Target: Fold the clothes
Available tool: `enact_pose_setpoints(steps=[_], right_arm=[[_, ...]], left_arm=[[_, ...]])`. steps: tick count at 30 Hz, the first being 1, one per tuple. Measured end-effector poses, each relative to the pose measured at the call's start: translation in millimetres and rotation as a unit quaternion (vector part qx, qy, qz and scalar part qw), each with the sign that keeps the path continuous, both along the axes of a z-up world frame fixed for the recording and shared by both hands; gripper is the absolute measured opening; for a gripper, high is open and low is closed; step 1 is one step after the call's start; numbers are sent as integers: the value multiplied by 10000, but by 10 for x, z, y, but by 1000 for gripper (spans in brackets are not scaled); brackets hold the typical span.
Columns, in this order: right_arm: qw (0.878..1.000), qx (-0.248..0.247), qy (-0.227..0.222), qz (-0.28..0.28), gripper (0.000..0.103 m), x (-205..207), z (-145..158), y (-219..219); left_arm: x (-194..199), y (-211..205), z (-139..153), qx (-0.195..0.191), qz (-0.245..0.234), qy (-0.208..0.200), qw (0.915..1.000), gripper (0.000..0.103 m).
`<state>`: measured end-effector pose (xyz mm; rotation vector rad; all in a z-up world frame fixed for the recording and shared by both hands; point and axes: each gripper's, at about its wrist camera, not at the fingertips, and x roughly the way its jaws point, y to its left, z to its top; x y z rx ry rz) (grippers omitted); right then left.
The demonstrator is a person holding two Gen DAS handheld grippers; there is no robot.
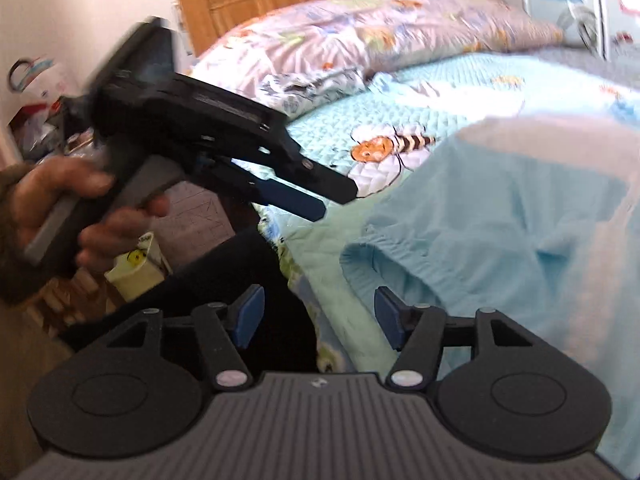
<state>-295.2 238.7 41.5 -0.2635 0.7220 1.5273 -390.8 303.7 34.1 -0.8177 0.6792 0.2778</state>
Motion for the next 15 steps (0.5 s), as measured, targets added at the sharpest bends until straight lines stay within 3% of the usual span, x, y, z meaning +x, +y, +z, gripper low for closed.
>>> enact_pose_setpoints(steps=[6, 12, 15], right_arm=[[9987, -64, -248, -435, 64, -62, -67, 390], [9991, 135, 394, 64, 67, -135, -159, 554], [9997, 99, 164, 140, 69, -195, -166, 501]], left_arm=[[25, 108, 2, 264, -105, 183, 9994, 61], [108, 259, -18, 196, -430, 306, 9984, 72], [170, 297, -66, -29, -633, 395, 9972, 72]])
